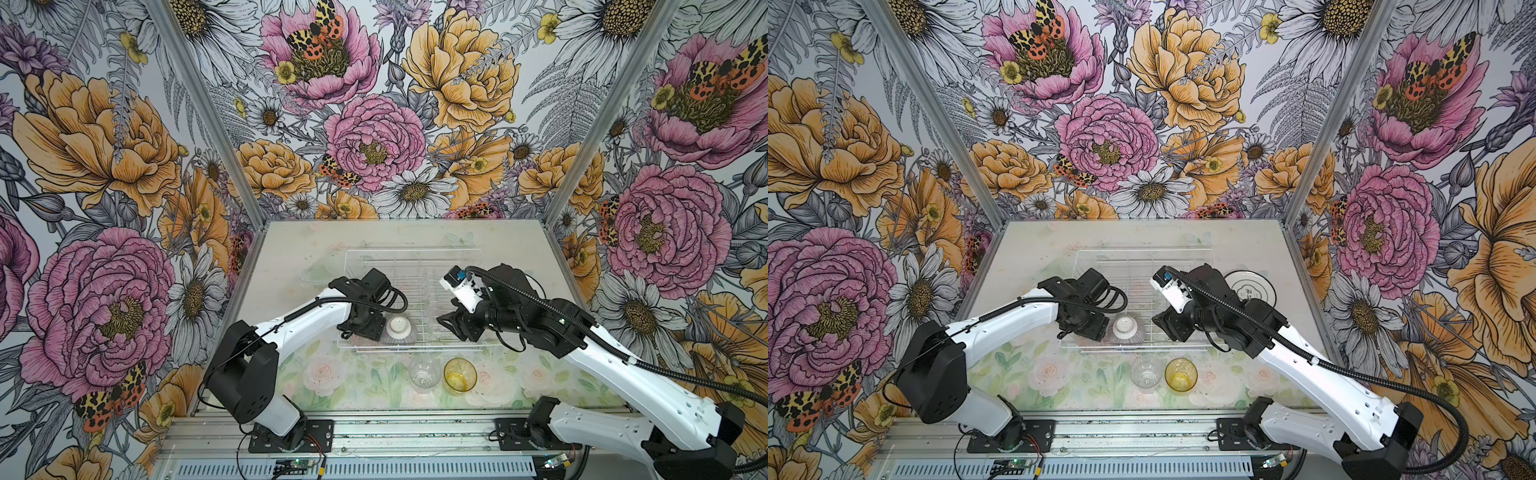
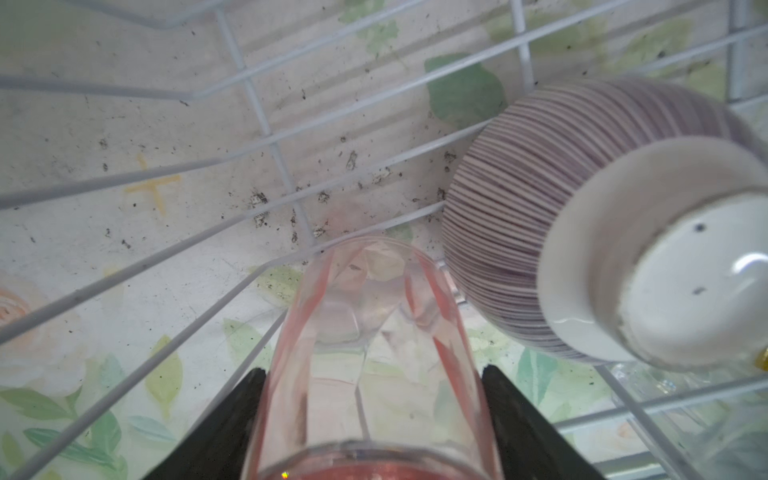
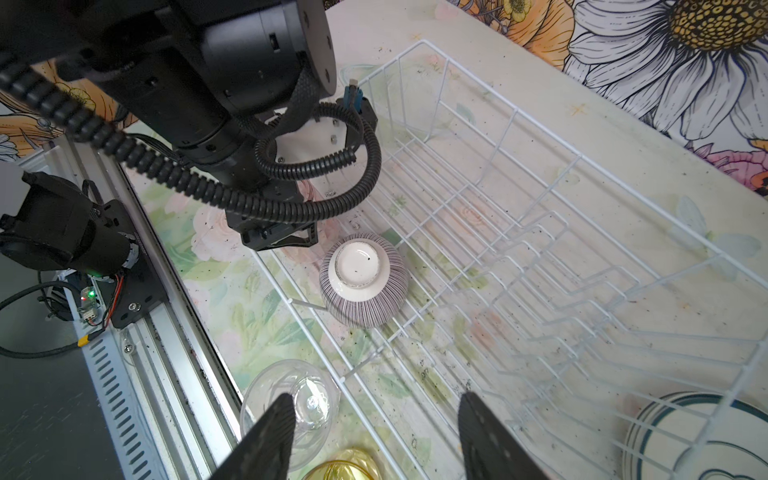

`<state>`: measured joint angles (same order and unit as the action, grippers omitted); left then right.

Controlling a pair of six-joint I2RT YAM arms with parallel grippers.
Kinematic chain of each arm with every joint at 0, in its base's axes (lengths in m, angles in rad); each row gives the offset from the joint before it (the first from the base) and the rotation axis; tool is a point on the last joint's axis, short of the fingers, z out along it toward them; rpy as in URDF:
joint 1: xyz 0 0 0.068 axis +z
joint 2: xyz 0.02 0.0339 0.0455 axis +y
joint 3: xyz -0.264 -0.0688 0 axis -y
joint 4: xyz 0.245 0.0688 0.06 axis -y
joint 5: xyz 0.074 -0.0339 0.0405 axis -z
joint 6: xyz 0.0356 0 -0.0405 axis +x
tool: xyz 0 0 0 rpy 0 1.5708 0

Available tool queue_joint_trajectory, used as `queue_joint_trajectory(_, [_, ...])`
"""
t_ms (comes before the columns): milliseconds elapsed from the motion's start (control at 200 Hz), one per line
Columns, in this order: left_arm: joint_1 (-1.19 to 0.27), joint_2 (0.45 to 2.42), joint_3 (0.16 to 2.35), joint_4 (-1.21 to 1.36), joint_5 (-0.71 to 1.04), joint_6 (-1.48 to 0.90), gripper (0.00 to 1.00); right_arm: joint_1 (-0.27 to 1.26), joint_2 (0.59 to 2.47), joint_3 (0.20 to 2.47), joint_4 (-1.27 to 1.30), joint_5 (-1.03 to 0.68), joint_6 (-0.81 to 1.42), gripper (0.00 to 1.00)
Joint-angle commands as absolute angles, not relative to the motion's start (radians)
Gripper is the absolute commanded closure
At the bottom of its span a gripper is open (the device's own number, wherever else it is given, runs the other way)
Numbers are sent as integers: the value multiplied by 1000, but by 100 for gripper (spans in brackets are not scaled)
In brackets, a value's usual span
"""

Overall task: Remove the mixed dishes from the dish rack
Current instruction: 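Close the left gripper on the pink faceted glass in the rack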

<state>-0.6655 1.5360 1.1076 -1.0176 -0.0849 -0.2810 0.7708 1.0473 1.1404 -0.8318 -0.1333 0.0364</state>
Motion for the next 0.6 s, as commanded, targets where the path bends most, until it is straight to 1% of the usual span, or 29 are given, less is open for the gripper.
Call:
queue_joint_trajectory(0, [-665, 1537, 1105, -1055, -61, -266, 29, 763, 1033, 1131, -813, -142, 45, 35])
queue_joint_trajectory(195, [-653, 1532, 1128, -1054, -32, -244, 35, 760, 1041, 1127, -799, -159, 50, 35])
queue_joint_trajectory(590, [-611, 1493, 1157, -1070, 17, -210, 38, 752, 1067, 1118, -732, -246, 68, 35])
